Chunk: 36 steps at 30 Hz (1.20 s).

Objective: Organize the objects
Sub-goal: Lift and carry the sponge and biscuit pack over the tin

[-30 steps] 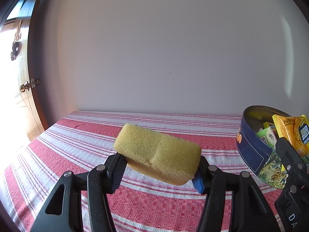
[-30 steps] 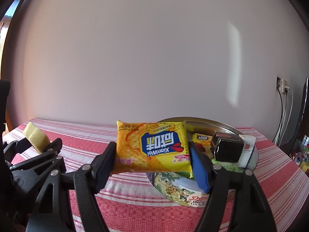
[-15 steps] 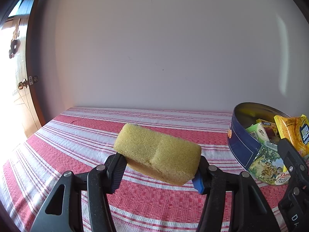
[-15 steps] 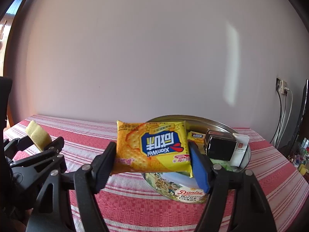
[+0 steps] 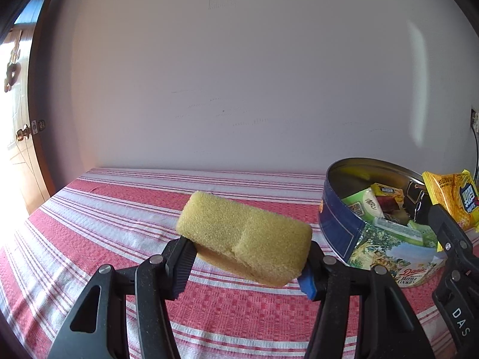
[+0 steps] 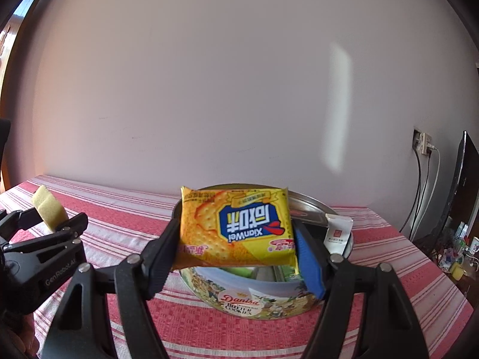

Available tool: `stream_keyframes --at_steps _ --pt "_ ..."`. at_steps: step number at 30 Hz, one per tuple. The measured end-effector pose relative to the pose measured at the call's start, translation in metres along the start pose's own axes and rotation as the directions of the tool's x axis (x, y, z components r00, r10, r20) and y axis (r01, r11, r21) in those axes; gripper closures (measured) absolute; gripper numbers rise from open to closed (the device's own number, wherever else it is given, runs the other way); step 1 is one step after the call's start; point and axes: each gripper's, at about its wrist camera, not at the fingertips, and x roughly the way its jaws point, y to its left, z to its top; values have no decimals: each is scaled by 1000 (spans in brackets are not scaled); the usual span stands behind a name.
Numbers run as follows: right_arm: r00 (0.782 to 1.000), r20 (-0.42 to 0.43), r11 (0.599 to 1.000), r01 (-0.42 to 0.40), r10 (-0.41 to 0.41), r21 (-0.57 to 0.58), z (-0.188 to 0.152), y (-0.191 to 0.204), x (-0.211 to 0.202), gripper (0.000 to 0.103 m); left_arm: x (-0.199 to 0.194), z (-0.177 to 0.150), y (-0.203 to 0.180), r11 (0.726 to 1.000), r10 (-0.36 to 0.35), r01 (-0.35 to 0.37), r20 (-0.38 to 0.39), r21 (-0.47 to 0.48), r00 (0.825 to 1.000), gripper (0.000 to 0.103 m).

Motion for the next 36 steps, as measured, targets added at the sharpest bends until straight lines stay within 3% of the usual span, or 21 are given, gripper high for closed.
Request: stream_keyframes --at_steps 7,18,36 --pt "997 44 998 64 -63 -30 1 -24 2 29 -3 8 -24 998 -68 68 18 13 997 43" --pt "984 38 985 175 -174 -4 6 -70 30 29 1 26 -75 986 -162 160 41 53 986 43" --pt "982 -18 981 187 -186 55 22 -104 91 29 34 36 -123 974 -219 220 -11 60 976 43"
